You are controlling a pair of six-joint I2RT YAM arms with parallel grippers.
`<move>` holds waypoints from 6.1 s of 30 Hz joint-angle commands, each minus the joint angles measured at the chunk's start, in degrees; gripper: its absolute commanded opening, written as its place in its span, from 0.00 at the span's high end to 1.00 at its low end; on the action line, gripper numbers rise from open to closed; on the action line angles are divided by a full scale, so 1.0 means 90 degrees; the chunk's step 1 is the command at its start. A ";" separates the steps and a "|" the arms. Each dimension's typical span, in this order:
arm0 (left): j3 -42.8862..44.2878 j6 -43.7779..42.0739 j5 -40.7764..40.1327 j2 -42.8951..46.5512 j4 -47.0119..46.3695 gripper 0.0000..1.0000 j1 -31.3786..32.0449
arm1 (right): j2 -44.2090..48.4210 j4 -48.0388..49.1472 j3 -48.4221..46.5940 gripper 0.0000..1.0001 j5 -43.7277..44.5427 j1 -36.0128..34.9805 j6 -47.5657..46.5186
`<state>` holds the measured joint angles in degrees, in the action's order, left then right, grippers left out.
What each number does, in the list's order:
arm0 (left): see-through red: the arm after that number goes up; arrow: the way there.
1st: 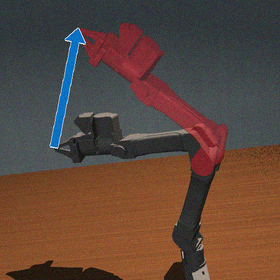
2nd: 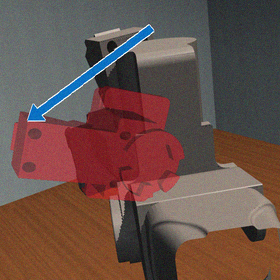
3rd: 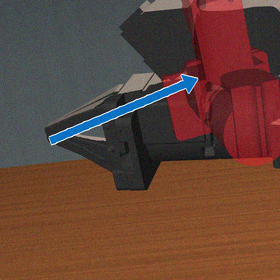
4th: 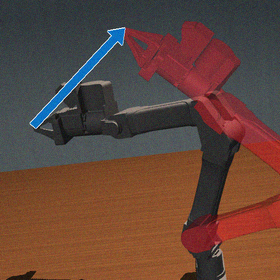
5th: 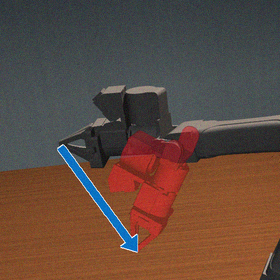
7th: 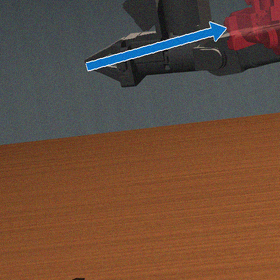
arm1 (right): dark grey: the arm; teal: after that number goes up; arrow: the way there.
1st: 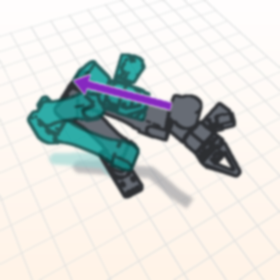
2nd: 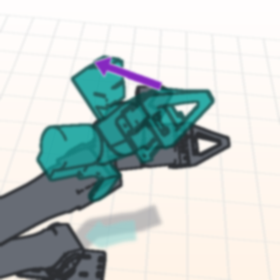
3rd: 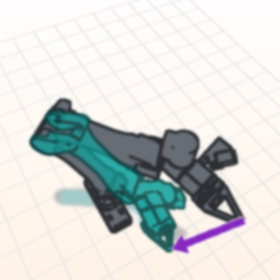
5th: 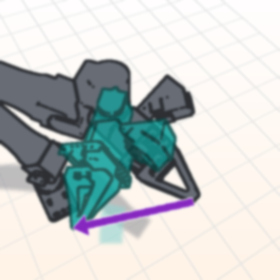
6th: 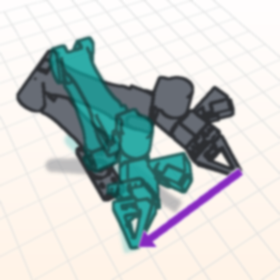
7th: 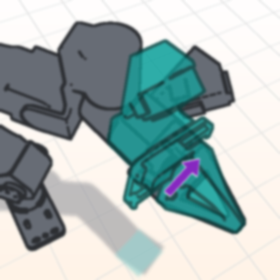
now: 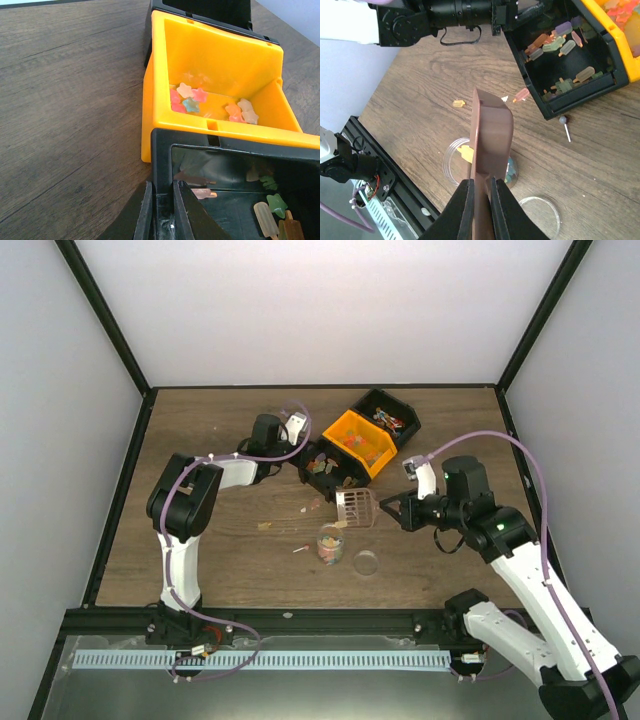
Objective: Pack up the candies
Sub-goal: Place the fake candies in the packing bottle, then scoop the fake candies from the storage box.
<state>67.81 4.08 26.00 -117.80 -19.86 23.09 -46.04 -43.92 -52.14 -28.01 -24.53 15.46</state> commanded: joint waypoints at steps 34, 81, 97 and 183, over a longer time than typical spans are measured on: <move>-0.0230 -0.0732 0.0181 -0.0280 0.1083 0.96 0.0102 | -0.2690 0.2543 -0.0665 0.99 0.0418 0.2850 0.2620; -0.0032 -0.1104 0.0277 -0.0375 0.1064 0.96 -0.0199 | -0.7041 -0.1087 -0.5985 0.99 0.2932 0.2354 0.2463; -0.0123 -0.0990 0.0448 -0.0378 0.0815 0.96 -0.0193 | -0.8267 -0.2658 -0.7580 0.99 0.4205 0.1906 0.2759; 0.0488 -0.1562 0.0546 -0.0861 0.1926 0.96 -0.0178 | -0.9498 0.1187 -0.5491 0.99 0.1077 0.1850 0.2309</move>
<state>74.26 -5.13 26.22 -120.27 -12.29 19.07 -125.10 -34.00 -105.47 -14.68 -5.13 38.22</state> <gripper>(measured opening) 0.106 0.068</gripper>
